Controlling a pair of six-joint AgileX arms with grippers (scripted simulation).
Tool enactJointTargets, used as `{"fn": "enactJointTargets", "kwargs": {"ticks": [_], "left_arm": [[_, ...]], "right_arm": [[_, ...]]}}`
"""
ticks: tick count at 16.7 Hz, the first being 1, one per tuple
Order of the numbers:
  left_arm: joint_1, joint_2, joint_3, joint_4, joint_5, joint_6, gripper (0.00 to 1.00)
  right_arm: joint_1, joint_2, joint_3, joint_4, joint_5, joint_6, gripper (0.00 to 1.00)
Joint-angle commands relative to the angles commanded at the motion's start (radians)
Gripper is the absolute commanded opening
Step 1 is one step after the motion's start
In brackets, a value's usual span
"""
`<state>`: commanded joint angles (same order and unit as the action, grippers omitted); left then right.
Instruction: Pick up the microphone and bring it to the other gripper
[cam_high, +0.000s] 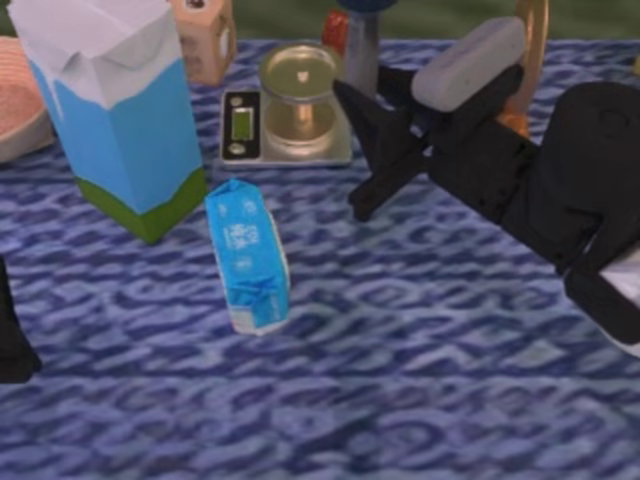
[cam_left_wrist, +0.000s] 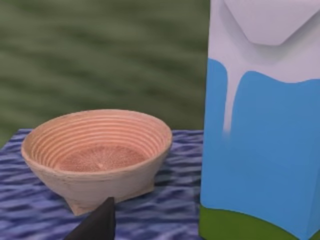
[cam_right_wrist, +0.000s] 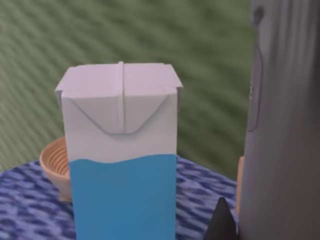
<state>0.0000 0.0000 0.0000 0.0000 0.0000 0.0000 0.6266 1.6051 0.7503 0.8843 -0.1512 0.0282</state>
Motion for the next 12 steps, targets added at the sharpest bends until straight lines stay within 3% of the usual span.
{"fn": "enactJointTargets", "kwargs": {"ticks": [6,12], "left_arm": [[-0.007,0.013,0.009,0.005,0.009,0.001,1.0],[-0.115,0.296,0.176,0.114,0.155,0.006,1.0]], "right_arm": [[0.002,-0.003,-0.001,0.001,0.002,-0.001,0.0],[0.002,-0.003,-0.001,0.001,0.002,-0.001,0.0]]}}
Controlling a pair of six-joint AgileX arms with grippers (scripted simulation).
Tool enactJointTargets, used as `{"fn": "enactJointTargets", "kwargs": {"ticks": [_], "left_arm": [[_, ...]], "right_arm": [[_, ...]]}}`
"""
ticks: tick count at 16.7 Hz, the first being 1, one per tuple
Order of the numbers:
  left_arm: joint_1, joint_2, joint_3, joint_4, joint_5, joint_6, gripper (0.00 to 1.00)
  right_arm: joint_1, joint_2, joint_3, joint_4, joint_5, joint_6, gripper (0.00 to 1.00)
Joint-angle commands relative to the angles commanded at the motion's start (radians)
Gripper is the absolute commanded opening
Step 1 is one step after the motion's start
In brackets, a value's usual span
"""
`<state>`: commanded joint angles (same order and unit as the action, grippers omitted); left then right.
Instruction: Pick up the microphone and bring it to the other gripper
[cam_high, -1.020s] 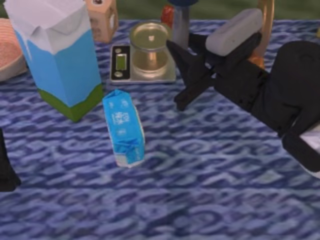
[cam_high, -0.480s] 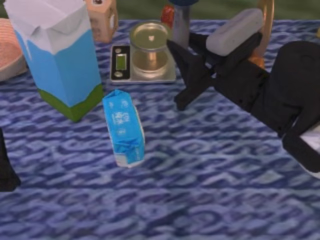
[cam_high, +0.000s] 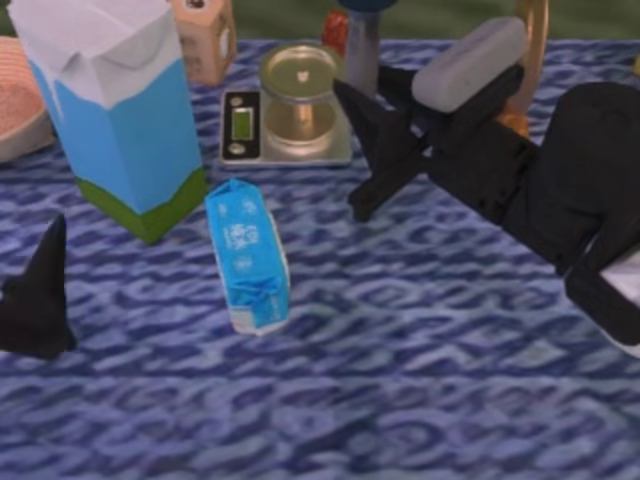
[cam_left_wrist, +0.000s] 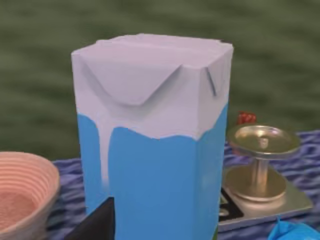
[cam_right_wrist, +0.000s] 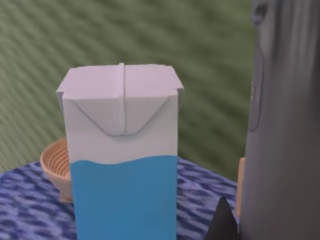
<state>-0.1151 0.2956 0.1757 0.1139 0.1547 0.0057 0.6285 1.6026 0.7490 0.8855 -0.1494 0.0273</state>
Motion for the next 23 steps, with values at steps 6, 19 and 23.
{"fn": "enactJointTargets", "kwargs": {"ticks": [6,19,23], "left_arm": [[-0.153,0.486,0.283,0.198,0.208,0.006,1.0],[-0.284,0.878,0.502,0.346,0.389,0.01,1.0],[-0.321,0.953,0.564,0.368,0.36,0.009,1.0]], "right_arm": [[0.0,0.0,0.0,0.0,0.0,0.0,0.0],[0.0,0.0,0.0,0.0,0.0,0.0,0.0],[0.0,0.0,0.0,0.0,0.0,0.0,0.0]]}}
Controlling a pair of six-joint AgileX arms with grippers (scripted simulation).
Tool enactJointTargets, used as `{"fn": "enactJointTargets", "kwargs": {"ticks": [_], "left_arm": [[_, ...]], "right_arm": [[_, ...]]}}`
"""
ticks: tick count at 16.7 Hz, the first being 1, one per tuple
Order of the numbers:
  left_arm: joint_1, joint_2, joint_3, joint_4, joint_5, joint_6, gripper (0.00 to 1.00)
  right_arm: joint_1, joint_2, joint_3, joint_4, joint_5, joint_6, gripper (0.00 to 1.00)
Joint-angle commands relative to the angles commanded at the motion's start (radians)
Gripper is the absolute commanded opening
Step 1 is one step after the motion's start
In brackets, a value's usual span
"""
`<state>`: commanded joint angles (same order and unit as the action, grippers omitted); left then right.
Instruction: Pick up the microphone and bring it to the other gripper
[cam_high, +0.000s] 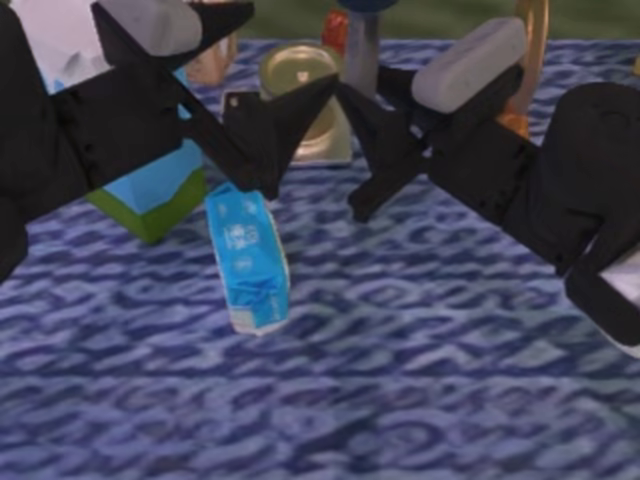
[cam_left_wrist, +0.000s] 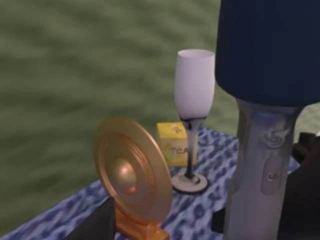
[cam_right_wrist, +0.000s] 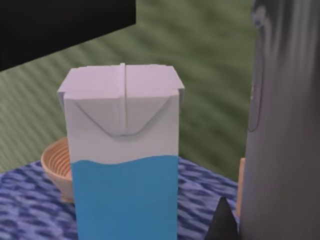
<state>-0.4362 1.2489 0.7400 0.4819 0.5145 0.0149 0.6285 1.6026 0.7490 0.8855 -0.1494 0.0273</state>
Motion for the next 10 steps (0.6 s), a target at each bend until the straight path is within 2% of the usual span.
{"fn": "enactJointTargets", "kwargs": {"ticks": [6,10], "left_arm": [[-0.109,0.27,0.194,0.068,-0.105,-0.002,1.0],[-0.129,0.305,0.226,0.077,-0.124,-0.003,1.0]], "right_arm": [[0.0,0.0,0.0,0.0,0.0,0.0,0.0],[0.0,0.0,0.0,0.0,0.0,0.0,0.0]]}}
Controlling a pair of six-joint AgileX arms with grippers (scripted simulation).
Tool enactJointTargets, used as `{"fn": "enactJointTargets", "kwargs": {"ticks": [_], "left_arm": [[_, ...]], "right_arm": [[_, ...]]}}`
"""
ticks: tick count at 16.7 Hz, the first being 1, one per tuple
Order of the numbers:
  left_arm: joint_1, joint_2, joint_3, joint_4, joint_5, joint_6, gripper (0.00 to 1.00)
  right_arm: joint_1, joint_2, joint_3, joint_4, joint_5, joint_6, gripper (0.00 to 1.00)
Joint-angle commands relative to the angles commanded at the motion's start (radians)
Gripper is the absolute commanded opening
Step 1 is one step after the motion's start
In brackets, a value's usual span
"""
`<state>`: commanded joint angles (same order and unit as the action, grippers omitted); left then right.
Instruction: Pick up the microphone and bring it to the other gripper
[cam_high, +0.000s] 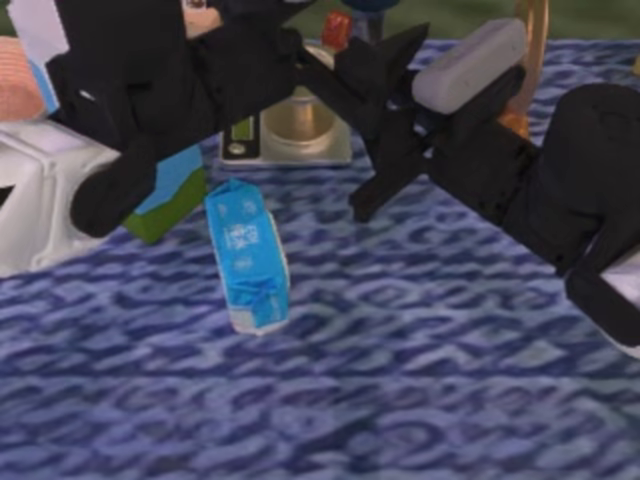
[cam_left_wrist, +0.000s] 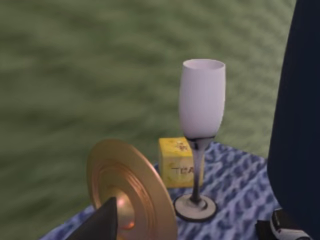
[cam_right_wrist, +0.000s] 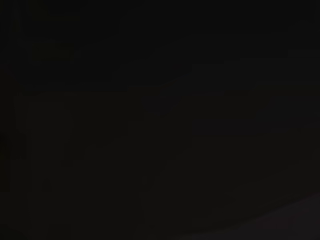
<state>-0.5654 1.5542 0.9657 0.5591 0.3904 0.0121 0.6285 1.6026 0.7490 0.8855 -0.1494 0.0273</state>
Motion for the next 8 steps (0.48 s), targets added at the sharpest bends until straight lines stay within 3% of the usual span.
{"fn": "enactJointTargets", "kwargs": {"ticks": [2,8], "left_arm": [[0.0,0.0,0.0,0.0,0.0,0.0,1.0],[0.0,0.0,0.0,0.0,0.0,0.0,0.55]], "right_arm": [[0.0,0.0,0.0,0.0,0.0,0.0,0.0],[0.0,0.0,0.0,0.0,0.0,0.0,0.0]]}}
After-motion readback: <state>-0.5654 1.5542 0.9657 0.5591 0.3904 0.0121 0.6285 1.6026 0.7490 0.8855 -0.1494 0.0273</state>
